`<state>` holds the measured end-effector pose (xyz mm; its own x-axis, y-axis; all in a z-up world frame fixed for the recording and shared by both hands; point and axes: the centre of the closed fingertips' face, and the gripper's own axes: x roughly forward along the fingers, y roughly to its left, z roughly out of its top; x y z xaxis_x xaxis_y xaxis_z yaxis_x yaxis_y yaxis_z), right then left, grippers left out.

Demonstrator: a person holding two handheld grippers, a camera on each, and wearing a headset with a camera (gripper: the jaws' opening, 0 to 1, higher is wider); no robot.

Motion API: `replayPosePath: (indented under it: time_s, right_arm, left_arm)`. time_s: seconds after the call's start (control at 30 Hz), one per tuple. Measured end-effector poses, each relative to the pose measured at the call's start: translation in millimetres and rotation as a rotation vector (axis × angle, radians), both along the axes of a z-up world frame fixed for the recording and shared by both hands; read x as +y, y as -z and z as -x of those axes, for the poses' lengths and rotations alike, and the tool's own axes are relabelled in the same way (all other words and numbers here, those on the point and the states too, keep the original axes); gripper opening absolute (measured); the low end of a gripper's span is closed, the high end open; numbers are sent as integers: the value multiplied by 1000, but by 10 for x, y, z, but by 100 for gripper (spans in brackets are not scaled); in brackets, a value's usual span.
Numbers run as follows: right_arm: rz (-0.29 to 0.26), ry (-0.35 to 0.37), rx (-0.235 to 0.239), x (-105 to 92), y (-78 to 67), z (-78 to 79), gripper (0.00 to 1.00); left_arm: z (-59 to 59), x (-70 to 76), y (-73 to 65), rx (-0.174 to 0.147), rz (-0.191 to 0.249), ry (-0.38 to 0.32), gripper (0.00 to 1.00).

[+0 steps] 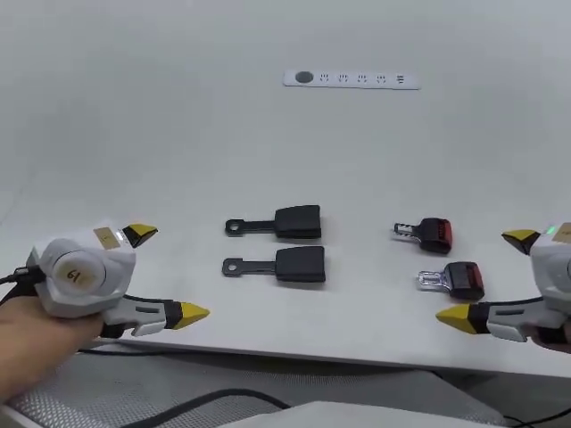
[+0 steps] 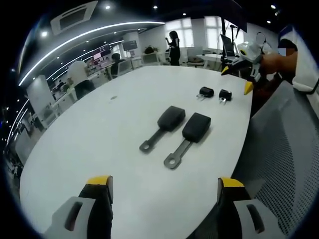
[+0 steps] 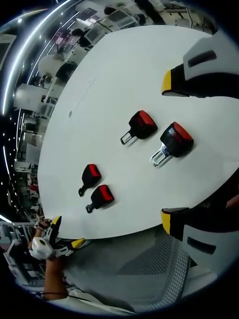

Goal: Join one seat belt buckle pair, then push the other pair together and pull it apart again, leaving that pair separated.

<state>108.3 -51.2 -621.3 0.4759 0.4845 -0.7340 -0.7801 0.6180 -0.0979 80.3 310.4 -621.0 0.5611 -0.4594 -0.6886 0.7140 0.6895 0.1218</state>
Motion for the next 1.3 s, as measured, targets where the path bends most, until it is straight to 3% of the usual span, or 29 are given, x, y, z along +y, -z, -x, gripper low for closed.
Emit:
replayPosePath:
  time_s: [0.67, 0.83, 0.97, 1.13, 1.23, 1.3]
  right_arm:
    - [-13, -52, -19, 117, -83, 0, 86]
    - [-14, -66, -25, 114, -106, -24, 79]
    - [-56, -69, -38, 129, -153, -56, 73]
    - [-75, -74, -37, 156, -147, -57, 66]
    - [-77, -79, -39, 163, -139, -57, 63]
    - [-71, -92, -40, 155, -130, -59, 62]
  left_arm:
    - [81, -62, 28, 34, 0, 54, 77]
    - [119, -31, 60, 50, -61, 82, 73]
    - [134, -87, 2, 56, -69, 109, 73]
    - [73, -175, -97, 60, -70, 126, 70]
    - [35, -181, -79, 79, -94, 131, 63]
    - [1, -219, -86, 70, -91, 132, 64]
